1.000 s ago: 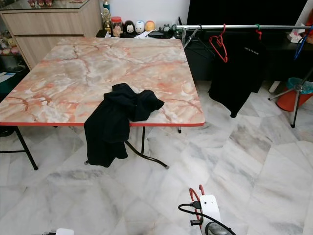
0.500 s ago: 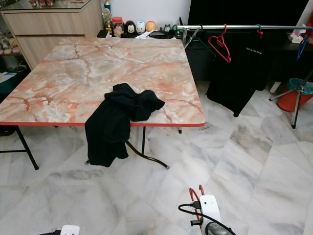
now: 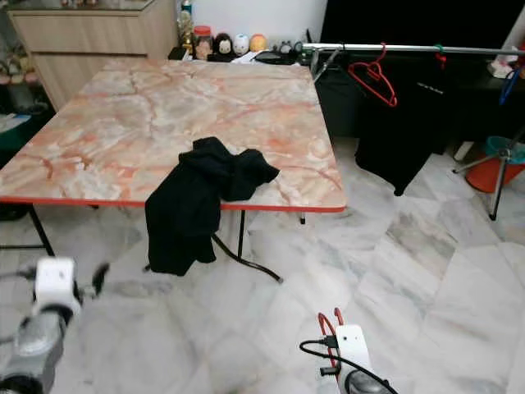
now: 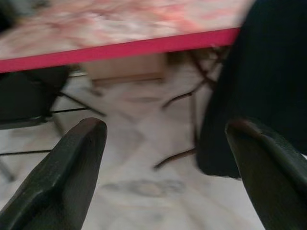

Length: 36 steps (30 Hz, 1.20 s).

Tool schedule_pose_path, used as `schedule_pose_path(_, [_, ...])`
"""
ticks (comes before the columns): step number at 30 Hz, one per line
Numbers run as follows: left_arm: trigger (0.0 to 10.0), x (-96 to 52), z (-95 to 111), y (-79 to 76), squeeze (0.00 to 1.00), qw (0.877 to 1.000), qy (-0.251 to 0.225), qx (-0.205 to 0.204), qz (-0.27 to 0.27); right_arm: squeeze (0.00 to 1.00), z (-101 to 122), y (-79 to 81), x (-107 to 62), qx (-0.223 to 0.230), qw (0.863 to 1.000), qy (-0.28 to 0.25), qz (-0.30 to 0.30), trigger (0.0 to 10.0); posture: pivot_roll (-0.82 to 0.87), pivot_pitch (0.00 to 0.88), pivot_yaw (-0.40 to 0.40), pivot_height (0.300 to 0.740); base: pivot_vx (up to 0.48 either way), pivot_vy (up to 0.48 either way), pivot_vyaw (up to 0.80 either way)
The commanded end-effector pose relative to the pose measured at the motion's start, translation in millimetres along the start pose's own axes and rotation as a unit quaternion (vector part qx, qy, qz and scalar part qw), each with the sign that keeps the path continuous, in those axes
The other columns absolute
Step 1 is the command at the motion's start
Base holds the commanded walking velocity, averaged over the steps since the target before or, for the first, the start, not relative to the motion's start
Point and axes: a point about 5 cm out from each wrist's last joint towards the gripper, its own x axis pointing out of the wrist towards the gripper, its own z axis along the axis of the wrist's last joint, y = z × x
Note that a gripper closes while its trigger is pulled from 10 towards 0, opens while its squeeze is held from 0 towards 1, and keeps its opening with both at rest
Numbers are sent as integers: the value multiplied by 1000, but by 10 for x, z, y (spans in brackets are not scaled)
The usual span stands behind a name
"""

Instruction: Hang hanger

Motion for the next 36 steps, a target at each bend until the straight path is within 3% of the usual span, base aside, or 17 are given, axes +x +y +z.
schedule_pose_path(1, [10000,-64,-72,-29,0,1000,8,-2,-9,0,-7,-37,-3,3,1000,1,-5,10000,101,25,-76,740,0,0,0])
schedule_pose_path(5, [10000,-37,0,-57,0,999,-10,3,-35,0,-7,-38,-3,7,1000,-1,-6,10000,101,25,-76,740,0,0,0])
schedule_pose_path(8, [10000,-79,-75,-55,0,999,11,8,-52,0,-8,-36,-3,9,1000,-1,-6,10000,104,28,-70,740,0,0,0])
schedule_pose_path(14, [10000,-416,-610,21,0,985,162,28,-46,0,-6,-30,-2,11,1000,-1,-6,10000,106,28,-72,740,0,0,0])
schedule_pose_path(16, [10000,-620,-868,-15,0,965,247,54,-62,0,-2,-29,-2,10,1000,-1,-5,10000,112,26,-73,740,0,0,0])
schedule_pose_path(19, [10000,-794,-1035,-60,0,951,297,51,-66,0,0,-27,-2,11,1000,-1,-5,10000,103,23,-72,740,0,0,0])
schedule_pose_path(24, [10000,-834,-1102,-193,0,945,324,-15,-36,0,-1,-31,-2,10,1000,0,-6,10000,95,21,-70,740,0,0,0])
schedule_pose_path(31, [10000,-855,-1138,-304,0,937,344,-39,-39,0,-14,-24,-2,27,1000,0,-4,10000,80,13,-67,740,0,0,0])
schedule_pose_path(36, [10000,-884,-1162,-298,0,934,353,-47,-34,0,-23,-19,-2,30,1000,1,-4,10000,76,3,-63,740,0,0,0])
